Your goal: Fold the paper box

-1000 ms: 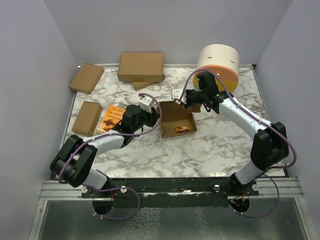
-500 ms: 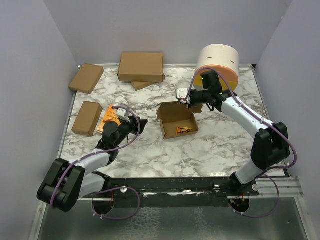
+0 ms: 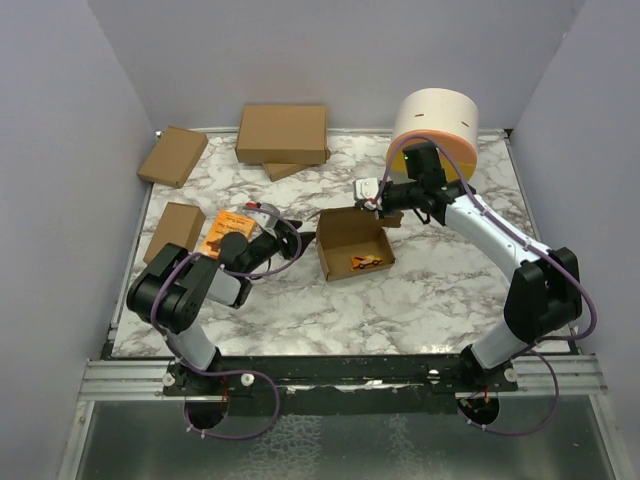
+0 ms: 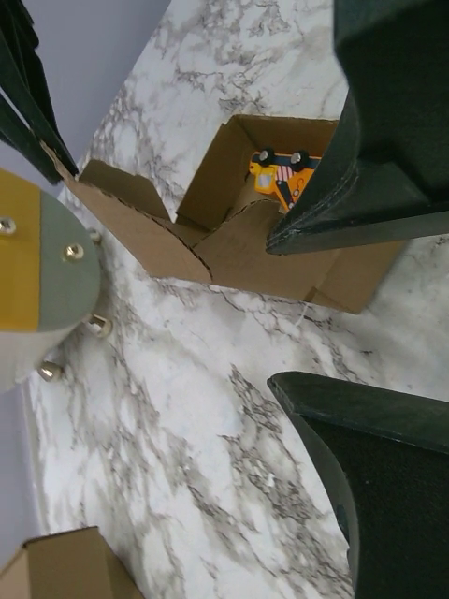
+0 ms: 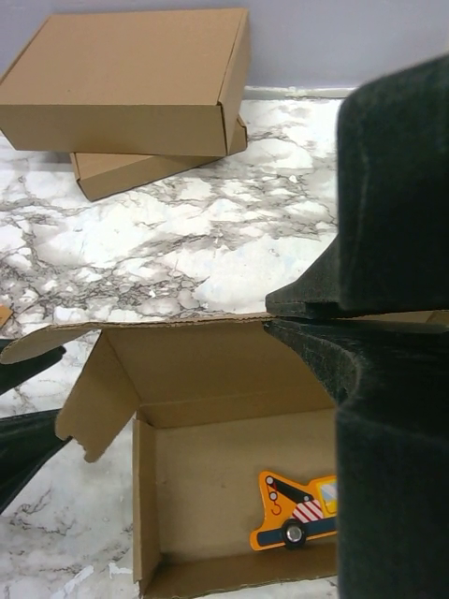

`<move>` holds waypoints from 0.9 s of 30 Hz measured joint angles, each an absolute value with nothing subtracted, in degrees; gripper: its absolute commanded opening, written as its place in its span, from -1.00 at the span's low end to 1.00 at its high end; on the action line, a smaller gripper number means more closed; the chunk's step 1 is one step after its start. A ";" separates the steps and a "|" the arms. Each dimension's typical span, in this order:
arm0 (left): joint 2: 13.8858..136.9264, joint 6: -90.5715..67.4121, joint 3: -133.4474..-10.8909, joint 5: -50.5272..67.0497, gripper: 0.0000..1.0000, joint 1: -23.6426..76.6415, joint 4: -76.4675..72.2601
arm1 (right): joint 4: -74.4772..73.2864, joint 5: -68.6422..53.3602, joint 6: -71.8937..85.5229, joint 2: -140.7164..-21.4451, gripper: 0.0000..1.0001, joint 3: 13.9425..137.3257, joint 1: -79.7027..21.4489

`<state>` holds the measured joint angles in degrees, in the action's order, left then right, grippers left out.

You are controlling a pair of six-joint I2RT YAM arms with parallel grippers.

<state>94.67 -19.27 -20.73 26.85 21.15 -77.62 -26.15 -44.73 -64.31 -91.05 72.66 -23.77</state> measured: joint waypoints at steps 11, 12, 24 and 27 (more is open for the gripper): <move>103.31 -18.11 -24.58 34.28 0.09 21.41 -87.42 | -26.17 -46.70 -64.29 -90.91 -0.98 72.12 -23.77; 103.77 -17.85 -24.97 34.74 0.07 21.41 -87.44 | -26.17 -47.11 -64.29 -90.83 -0.98 71.96 -23.77; 108.97 -15.97 -26.30 41.93 -0.04 21.34 -88.01 | -29.41 -50.50 -67.37 -89.49 -0.70 70.41 -23.66; 108.97 -15.53 -26.22 42.98 -0.04 21.06 -88.05 | -30.22 -50.92 -68.03 -88.58 -0.29 69.52 -23.64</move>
<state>108.97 -15.53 -26.22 42.98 21.06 -88.05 -30.22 -50.92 -68.03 -88.58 69.52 -23.64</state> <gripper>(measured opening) 0.479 0.187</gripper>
